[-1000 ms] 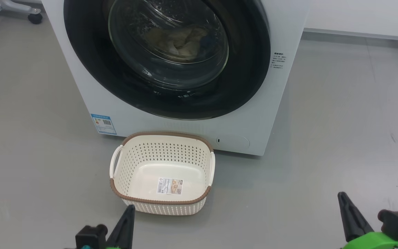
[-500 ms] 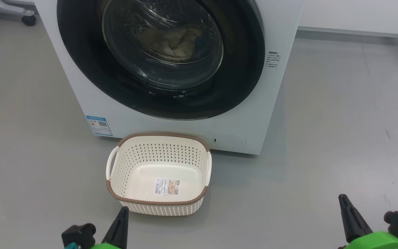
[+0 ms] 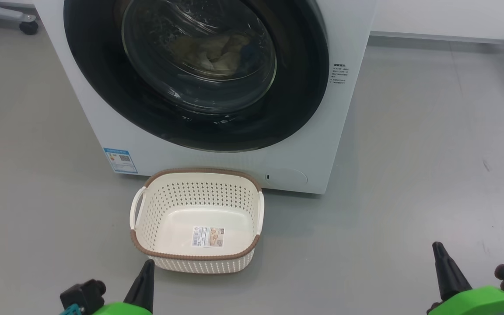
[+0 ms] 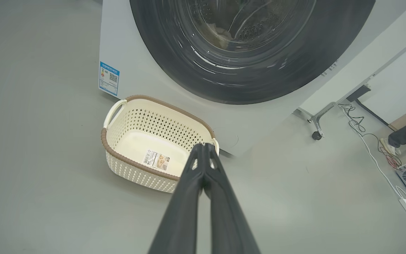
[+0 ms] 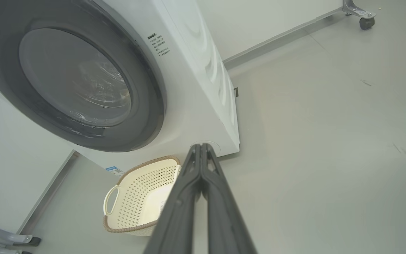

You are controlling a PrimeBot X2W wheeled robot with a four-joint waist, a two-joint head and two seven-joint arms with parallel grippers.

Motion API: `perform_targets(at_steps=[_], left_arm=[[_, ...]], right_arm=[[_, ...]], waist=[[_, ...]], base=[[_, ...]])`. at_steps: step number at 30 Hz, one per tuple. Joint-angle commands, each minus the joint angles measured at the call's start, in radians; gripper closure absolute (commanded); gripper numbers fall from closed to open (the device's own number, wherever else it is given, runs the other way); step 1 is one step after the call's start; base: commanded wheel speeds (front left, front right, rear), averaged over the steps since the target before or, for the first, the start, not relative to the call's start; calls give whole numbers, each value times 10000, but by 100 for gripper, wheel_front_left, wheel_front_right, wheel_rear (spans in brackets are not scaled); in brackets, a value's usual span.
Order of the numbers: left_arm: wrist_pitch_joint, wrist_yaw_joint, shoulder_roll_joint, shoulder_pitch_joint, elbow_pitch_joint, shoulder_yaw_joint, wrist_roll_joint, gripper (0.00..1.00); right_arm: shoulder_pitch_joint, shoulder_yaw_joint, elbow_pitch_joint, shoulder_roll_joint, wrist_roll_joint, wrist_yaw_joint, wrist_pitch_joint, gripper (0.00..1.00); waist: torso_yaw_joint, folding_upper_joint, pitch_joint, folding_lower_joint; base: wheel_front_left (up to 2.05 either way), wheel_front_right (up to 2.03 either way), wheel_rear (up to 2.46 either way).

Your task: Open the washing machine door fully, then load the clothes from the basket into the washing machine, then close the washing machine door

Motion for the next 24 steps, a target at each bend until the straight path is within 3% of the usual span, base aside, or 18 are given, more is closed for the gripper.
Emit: perform_targets(at_steps=[1,24], left_arm=[[95,-100,19,-523,-322,382,-369,100],[641,-373,-175,-616,-341,1315,-2628,100]], right_arm=[[-596,-60,-248,-132,431,-8,57,100],[-1134,-99,86,-187,3015,-14,442,100]], waist=[[-30,0,3,0],[-307,0,31,0]], base=[[0,0,0],[0,0,0]])
